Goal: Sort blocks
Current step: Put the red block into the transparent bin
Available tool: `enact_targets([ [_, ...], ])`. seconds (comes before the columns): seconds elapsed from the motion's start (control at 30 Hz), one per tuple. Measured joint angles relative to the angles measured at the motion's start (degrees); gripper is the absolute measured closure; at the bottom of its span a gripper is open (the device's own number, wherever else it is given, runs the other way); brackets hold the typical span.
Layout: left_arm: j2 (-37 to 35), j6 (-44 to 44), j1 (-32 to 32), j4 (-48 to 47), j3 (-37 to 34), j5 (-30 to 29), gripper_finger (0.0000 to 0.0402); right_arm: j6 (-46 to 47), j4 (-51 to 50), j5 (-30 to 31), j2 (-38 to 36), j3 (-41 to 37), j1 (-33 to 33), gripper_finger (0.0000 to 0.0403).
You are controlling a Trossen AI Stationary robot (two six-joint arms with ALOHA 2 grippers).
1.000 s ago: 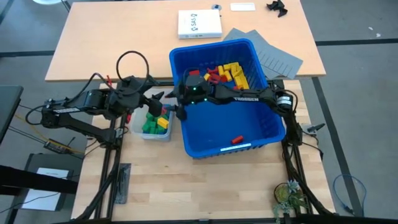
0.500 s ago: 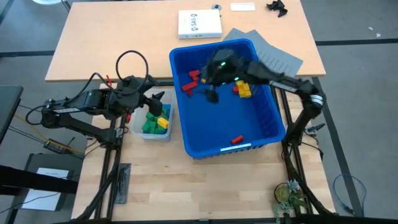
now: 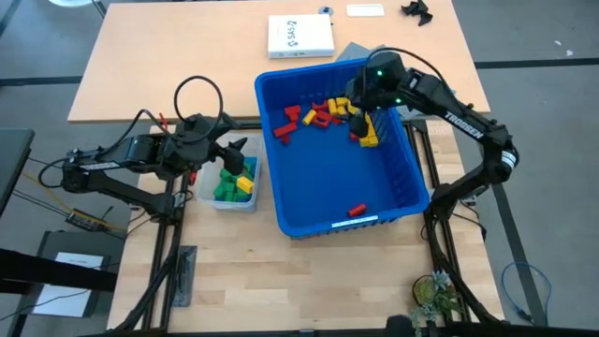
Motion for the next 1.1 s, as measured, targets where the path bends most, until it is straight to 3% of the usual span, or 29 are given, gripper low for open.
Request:
enact_targets([
  [0.23,0.0,0.0,0.02,0.0,0.0,-0.02,0.0115,-8.87,-0.77,2.29,4.74,-7.29,-4.73,0.0095],
  [0.5,0.0,0.0,0.02,0.02,0.0,-0.02,0.0115,-22.41,0.86,15.56,12.6,-12.91,-5.78,0.0096],
  [0.73,-0.01,-0.01,0.01,0.42,0.0,0.0,0.0115,-29.47,0.9,22.76,22.06,-13.18,-7.66,0.0096],
  [1.1,-0.02,-0.02,0.02,4.09,0.0,-0.02,0.0115,-28.85,0.45,20.33,29.35,-13.14,-8.91,0.0113],
])
